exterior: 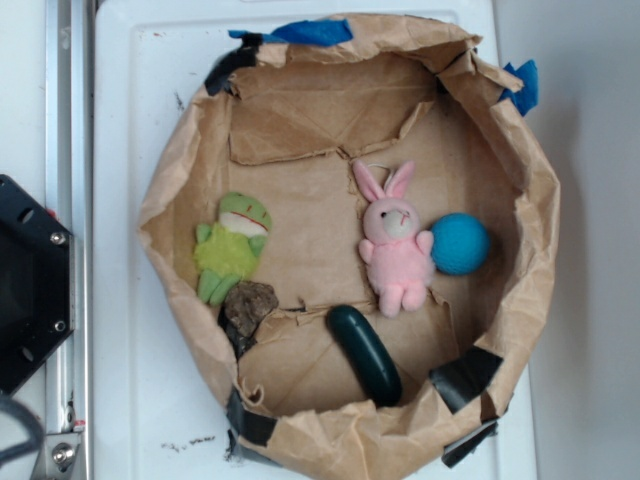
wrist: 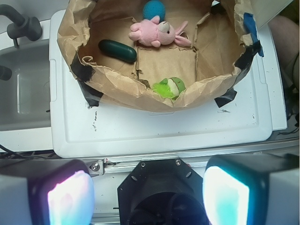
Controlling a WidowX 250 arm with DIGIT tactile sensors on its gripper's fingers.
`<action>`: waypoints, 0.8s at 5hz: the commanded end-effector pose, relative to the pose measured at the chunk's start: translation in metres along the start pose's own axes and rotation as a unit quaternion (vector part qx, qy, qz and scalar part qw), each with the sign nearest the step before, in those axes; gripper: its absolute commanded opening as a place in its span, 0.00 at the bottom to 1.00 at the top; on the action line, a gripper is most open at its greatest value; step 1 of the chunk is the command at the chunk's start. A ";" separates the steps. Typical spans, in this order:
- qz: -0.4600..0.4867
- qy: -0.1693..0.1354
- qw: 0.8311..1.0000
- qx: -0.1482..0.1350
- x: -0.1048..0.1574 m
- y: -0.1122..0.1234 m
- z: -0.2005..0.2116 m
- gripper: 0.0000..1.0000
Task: Grab the plastic pickle.
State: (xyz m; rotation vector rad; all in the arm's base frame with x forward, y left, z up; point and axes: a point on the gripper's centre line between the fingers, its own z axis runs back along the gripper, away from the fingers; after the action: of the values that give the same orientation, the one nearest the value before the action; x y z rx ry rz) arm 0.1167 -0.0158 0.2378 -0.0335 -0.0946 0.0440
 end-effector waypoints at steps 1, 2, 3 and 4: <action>0.000 0.000 1.000 0.000 0.000 0.000 0.000 1.00; 0.017 -0.010 1.000 -0.002 0.033 -0.009 -0.006 1.00; 0.039 -0.014 0.999 0.004 0.060 -0.013 -0.006 1.00; 0.012 -0.027 1.000 0.004 0.080 -0.019 -0.013 1.00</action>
State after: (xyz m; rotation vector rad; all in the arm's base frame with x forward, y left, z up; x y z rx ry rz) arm 0.1968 -0.0291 0.2193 -0.0198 -0.1009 0.0659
